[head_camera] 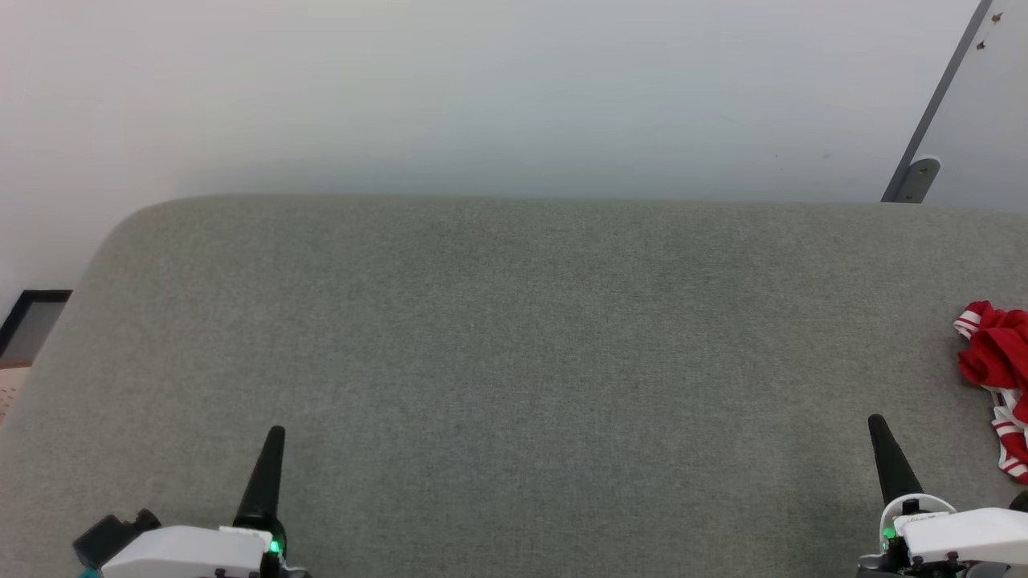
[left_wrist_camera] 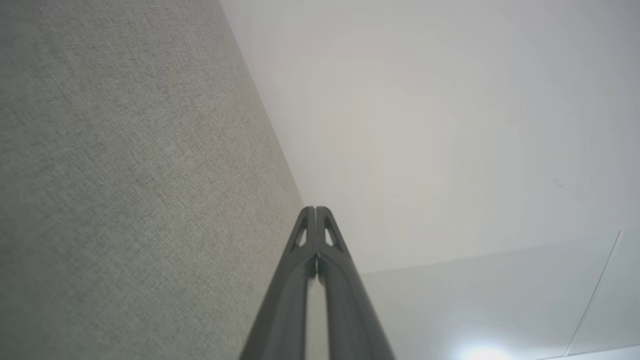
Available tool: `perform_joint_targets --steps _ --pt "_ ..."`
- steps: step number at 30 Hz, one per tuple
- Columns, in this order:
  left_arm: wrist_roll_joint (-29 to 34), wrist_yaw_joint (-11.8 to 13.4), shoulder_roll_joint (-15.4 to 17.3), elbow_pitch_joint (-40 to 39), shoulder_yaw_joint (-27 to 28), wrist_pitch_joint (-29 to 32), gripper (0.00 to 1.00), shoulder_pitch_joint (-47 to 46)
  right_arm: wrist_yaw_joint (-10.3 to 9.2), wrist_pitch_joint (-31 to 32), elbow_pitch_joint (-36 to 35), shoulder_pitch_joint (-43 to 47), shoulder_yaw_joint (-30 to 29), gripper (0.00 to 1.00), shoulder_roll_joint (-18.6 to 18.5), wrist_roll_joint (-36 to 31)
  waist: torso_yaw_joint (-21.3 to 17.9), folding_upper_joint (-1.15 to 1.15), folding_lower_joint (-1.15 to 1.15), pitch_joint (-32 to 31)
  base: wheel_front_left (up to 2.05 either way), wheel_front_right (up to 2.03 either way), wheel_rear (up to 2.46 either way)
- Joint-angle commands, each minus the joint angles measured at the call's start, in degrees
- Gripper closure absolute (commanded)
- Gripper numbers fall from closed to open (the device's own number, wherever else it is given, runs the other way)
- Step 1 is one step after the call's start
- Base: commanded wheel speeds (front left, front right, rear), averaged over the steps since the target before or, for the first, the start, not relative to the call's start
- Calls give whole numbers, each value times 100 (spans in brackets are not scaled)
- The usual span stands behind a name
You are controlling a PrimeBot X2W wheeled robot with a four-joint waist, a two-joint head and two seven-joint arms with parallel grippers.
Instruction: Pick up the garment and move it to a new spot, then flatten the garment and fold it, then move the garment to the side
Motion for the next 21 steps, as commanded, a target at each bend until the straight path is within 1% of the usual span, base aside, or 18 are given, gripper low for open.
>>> perform_joint_targets --steps 1,21 --pt "-118 -22 -3 -16 36 37 100 -118 -5 33 -25 -124 -17 100 -11 194 -1 0 0 3 0 0 0" --pt "-813 -27 -185 56 116 282 100 -285 -6 268 0 -218 -31 100 -9 1228 -19 0 0 39 0 0 0"
